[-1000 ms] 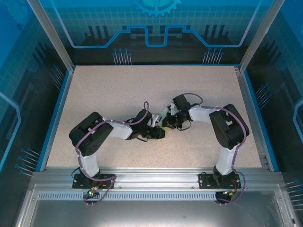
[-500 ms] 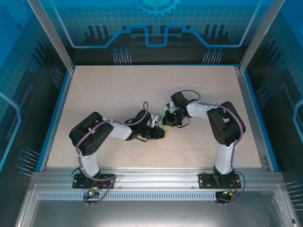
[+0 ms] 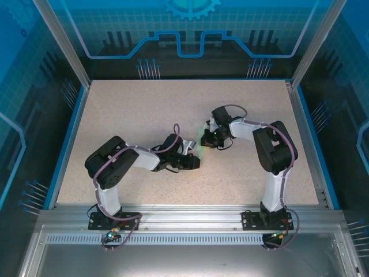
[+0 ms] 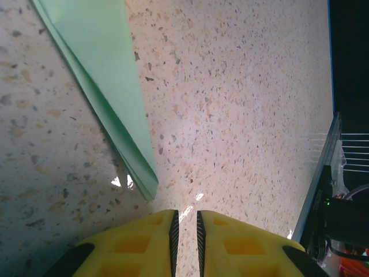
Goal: Fold a paper plane with a square sheet of paper (fold left side to right side)
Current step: Fold the wing for the fifth time at the center of the table.
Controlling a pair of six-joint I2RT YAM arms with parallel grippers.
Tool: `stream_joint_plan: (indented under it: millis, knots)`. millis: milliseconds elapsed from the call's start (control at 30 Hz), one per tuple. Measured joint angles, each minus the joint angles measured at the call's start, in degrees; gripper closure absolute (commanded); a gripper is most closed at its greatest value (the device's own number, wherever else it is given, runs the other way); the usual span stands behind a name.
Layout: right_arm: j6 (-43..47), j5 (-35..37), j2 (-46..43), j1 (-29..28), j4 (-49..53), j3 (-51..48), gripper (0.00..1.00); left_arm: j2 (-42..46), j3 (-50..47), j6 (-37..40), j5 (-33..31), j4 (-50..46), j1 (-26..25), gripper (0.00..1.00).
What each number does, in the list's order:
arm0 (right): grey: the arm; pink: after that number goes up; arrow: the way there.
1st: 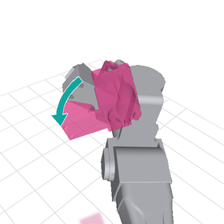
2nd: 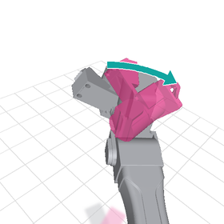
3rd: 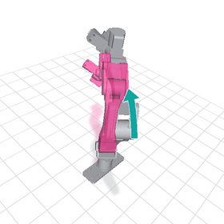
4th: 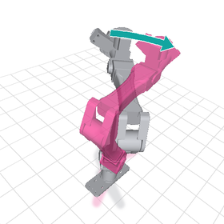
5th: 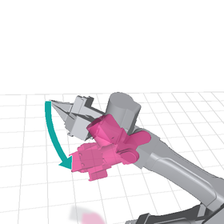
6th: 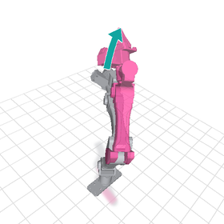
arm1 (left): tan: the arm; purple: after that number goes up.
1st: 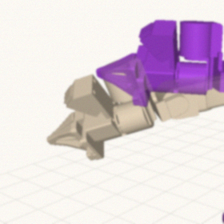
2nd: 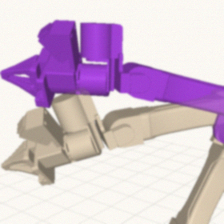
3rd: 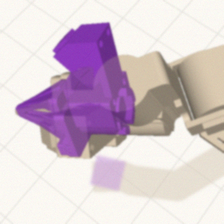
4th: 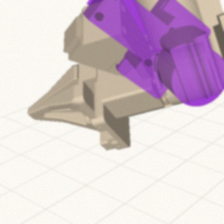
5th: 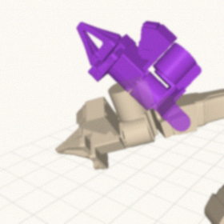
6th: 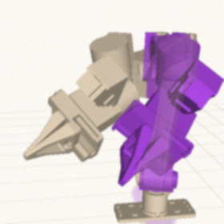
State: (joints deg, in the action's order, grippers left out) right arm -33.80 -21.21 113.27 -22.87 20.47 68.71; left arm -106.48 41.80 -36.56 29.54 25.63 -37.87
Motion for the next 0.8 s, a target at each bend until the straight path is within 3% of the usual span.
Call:
stream_joint_plan:
  millis: [467,800]
  knots:
    - [-2.71,-0.42,-2.40,-1.53,-1.92,-4.00,0.92,16.90,-0.92,-0.37,-0.11,-13.68,0.81,0.65]
    - [-4.87,-0.76,-2.71,-2.19,-1.97,-4.44,0.92,5.57,5.55,0.68,0.46,-13.60,0.98,0.66]
